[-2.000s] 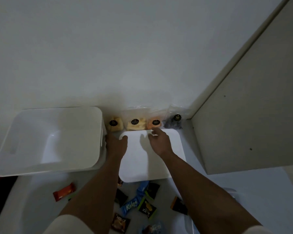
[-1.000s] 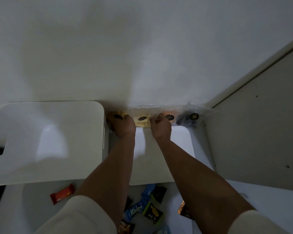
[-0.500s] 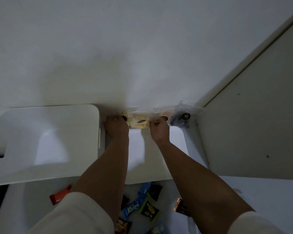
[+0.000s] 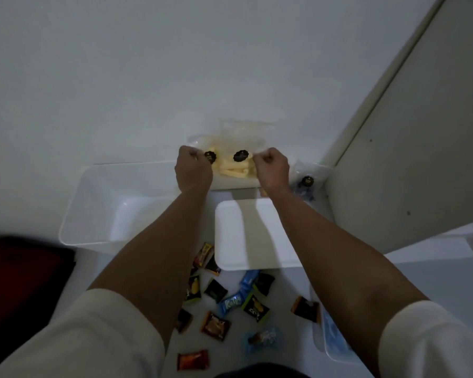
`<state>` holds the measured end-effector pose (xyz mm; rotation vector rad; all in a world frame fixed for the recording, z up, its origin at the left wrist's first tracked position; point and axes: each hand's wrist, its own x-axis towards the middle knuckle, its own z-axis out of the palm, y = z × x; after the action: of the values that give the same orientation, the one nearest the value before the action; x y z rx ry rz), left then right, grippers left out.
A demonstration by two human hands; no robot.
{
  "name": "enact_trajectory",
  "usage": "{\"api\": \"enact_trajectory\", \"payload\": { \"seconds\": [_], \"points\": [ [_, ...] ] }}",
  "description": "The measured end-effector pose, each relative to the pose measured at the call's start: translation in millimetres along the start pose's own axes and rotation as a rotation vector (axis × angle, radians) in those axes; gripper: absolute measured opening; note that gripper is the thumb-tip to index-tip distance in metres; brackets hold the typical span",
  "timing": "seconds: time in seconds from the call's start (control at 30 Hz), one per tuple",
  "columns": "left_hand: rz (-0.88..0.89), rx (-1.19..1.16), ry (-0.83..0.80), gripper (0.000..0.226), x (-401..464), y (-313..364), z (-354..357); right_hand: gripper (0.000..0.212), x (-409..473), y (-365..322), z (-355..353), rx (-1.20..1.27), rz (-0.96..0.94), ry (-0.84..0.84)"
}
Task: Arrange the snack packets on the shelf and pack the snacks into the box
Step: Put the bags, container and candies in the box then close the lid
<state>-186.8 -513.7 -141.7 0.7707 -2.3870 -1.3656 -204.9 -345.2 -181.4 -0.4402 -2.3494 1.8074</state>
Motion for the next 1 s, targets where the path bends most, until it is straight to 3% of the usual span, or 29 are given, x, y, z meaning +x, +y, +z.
{"api": "enact_trajectory", "payload": {
  "seconds": [0.13, 0.4, 0.57, 1.0],
  "points": [
    [0.072, 0.018, 0.002, 0.018, 28.6, 3.4, -46.9, 0.008, -9.0, -35.2, 22.1, 0.052, -0.031, -0.056],
    [0.05, 0.039, 0.029, 0.016, 78.1, -28.3, -126.1, 0.011, -38.1, -70.4, 98.2, 0.082, -0.04, -0.153],
    [-0.012, 0.017, 0.038, 0.014, 104.0, -71.0, -155.7, 0.007, -64.5, -74.8, 161.2, 0.021, 0.056, -0.138],
    [-0.264, 0.065, -0.029, 0.019, 163.3, -209.1, -137.7, 0.024, -76.7, 9.8, 294.2, -0.266, 0.276, -0.168]
  ]
}}
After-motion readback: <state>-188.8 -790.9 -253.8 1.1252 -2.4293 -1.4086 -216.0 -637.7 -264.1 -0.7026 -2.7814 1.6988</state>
